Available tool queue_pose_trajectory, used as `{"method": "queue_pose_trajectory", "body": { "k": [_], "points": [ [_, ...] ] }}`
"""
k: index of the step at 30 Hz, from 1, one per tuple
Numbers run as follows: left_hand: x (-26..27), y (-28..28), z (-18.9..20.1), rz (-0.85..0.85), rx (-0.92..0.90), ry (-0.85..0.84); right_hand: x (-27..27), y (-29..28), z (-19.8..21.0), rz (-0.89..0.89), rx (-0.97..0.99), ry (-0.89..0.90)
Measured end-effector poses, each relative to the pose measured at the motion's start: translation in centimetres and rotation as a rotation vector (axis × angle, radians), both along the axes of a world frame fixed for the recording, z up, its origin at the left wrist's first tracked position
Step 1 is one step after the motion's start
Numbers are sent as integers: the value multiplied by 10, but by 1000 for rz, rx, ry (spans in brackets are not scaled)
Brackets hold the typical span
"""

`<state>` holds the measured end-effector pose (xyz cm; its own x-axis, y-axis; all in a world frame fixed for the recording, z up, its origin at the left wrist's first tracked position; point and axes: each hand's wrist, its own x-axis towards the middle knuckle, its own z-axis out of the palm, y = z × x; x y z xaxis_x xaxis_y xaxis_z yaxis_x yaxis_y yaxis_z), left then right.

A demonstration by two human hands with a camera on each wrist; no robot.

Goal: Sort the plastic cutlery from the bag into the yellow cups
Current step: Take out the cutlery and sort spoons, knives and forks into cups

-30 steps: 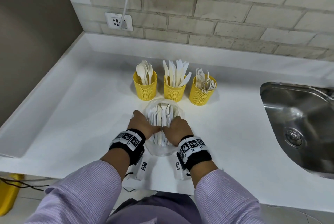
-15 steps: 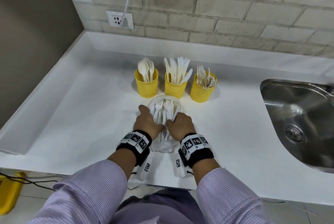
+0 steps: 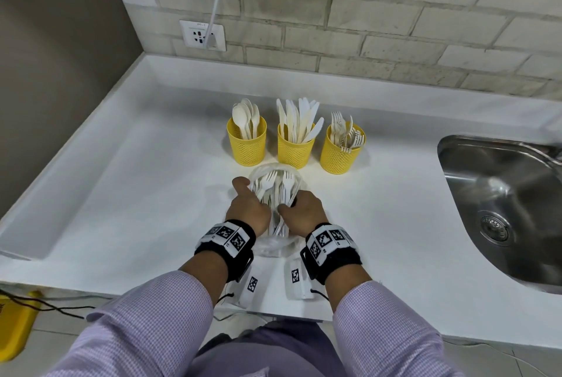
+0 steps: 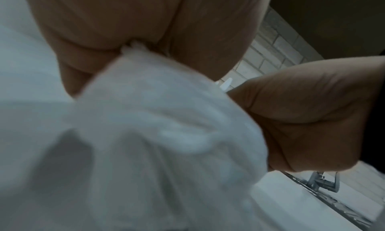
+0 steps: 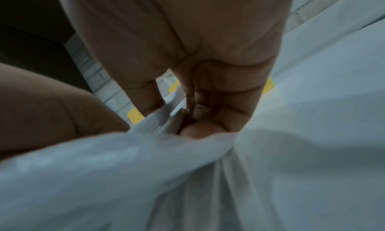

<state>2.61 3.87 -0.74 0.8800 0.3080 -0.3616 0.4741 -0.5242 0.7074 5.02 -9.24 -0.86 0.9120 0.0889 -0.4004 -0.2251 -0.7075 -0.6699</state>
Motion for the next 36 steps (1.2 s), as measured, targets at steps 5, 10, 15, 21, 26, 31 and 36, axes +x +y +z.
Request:
{"method": "queue_pose_trajectory", "body": {
  "k": [5,10,15,21,26,31,36],
  "points": [
    [-3,-12,-4,-122,-10,-65,0,5,7,-33,59,42],
    [-3,-15,-4,-274,51,18,3,1,16,48,12,-13],
    [3,-10,-1,-252,32,41,4,-7,18,144,74,-23],
    [4,-10,-1,-73,-1,-51,3,-18,13,122,65,-69],
    [-1,-14,-2,-23,-64,-147,4,-20,8,195,-116,-46],
    [-4,-17,-6,3,-119,-138,9,-11,9,228,-231,-42],
    [-2,-11,-7,13,-127,-88,13,-6,9,187,-299,-47]
  ]
}}
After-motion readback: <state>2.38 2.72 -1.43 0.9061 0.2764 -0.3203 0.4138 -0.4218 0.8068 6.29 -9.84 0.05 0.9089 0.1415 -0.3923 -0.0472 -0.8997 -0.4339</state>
